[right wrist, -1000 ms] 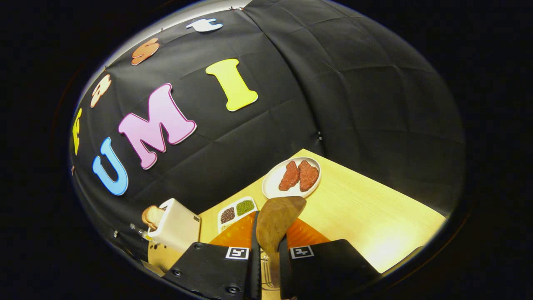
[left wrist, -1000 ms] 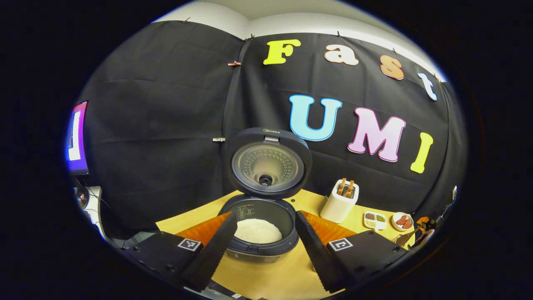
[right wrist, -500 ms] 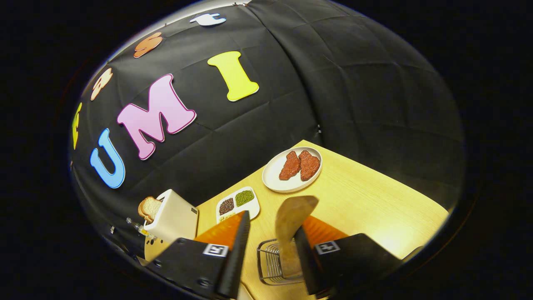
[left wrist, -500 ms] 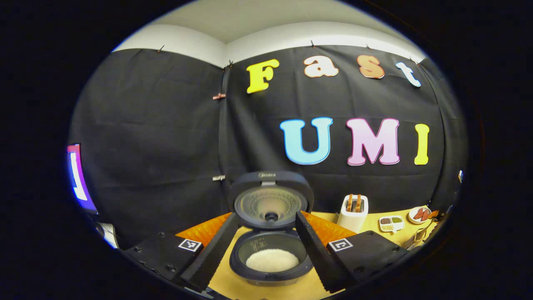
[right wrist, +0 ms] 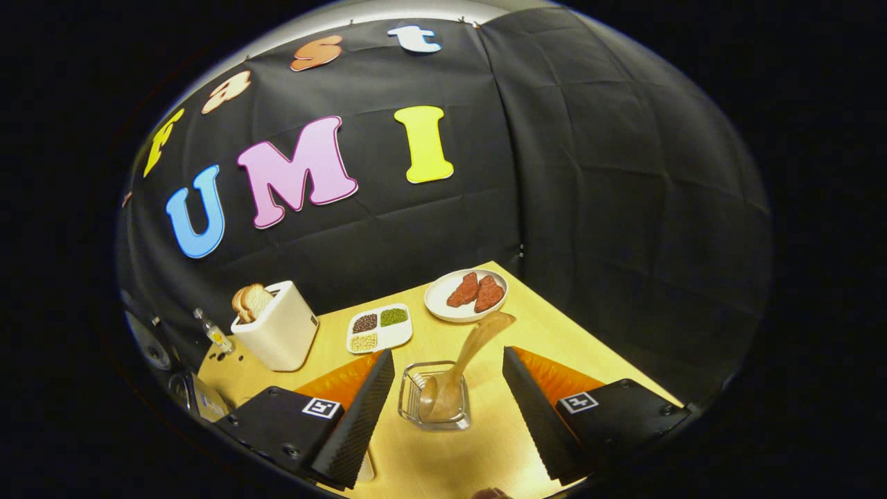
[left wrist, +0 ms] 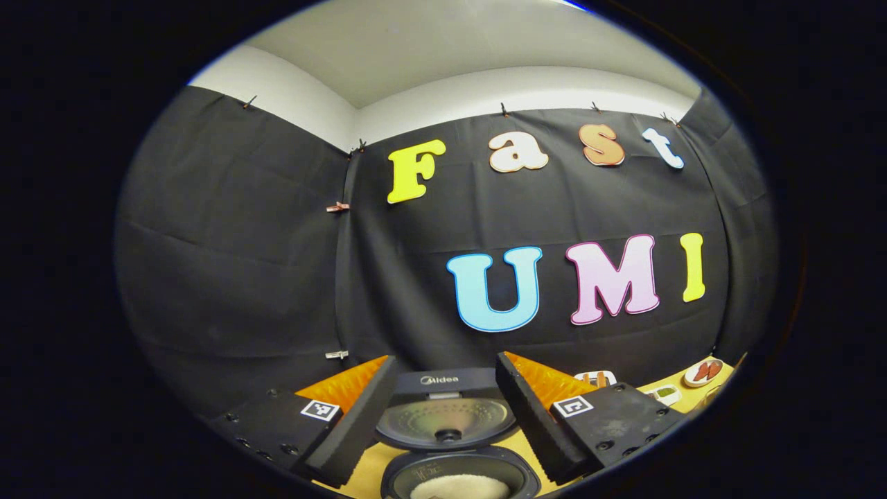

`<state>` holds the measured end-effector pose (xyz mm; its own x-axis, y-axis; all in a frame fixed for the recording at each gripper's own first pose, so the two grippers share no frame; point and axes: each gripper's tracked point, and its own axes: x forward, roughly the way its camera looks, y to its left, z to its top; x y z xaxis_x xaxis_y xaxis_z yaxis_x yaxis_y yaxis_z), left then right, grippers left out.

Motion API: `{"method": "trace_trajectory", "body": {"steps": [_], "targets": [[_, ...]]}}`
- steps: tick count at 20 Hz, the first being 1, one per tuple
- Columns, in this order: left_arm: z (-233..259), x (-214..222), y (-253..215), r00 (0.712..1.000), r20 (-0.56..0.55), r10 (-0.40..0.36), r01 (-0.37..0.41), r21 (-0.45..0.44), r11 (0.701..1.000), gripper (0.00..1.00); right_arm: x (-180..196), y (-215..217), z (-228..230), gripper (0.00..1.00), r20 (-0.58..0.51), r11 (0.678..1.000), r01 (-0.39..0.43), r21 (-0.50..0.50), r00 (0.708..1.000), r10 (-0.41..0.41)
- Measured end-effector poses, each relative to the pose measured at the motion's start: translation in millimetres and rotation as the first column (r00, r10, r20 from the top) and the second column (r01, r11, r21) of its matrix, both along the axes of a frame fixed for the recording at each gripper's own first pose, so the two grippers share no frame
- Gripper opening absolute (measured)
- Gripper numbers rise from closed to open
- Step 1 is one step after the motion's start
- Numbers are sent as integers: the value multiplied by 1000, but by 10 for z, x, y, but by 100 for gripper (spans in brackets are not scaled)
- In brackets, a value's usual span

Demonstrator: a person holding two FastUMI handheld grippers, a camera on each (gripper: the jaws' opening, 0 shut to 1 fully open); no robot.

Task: Close the left gripper, press the button to open the rice cooker; take a wooden spoon from the chopstick holder with the right hand, scoop a spoonful of rice and pour it into the rice cooker, then put the wooden spoon back into the chopstick holder.

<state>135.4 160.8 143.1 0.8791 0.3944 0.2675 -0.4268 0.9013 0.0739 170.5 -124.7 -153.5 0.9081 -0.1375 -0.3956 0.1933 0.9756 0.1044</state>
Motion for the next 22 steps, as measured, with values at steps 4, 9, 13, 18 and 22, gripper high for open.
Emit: {"method": "trace_trajectory", "body": {"steps": [4, 9, 13, 18, 22], "targets": [[-39, 414, 184, 999, 12, -46, 46, -4, 999, 96, -311, 166, 159, 98, 0, 1000, -23, -20, 1000, 23], [-74, 776, 337, 998, -5, -69, 69, -4, 998, 93, -684, 467, 187, 98, -27, 997, -69, -38, 997, 68], [-216, 856, 419, 995, -53, -80, 78, -35, 996, 100, -748, 660, 127, 99, -59, 995, -97, -40, 994, 94], [-387, 609, 309, 992, -109, -71, 57, -131, 990, 100, -675, 866, 59, 99, -73, 991, -133, -14, 989, 132], [-672, 329, 110, 972, -231, -48, 6, -181, 983, 100, -638, 1061, -40, 99, -99, 982, -190, 4, 977, 189]]}}
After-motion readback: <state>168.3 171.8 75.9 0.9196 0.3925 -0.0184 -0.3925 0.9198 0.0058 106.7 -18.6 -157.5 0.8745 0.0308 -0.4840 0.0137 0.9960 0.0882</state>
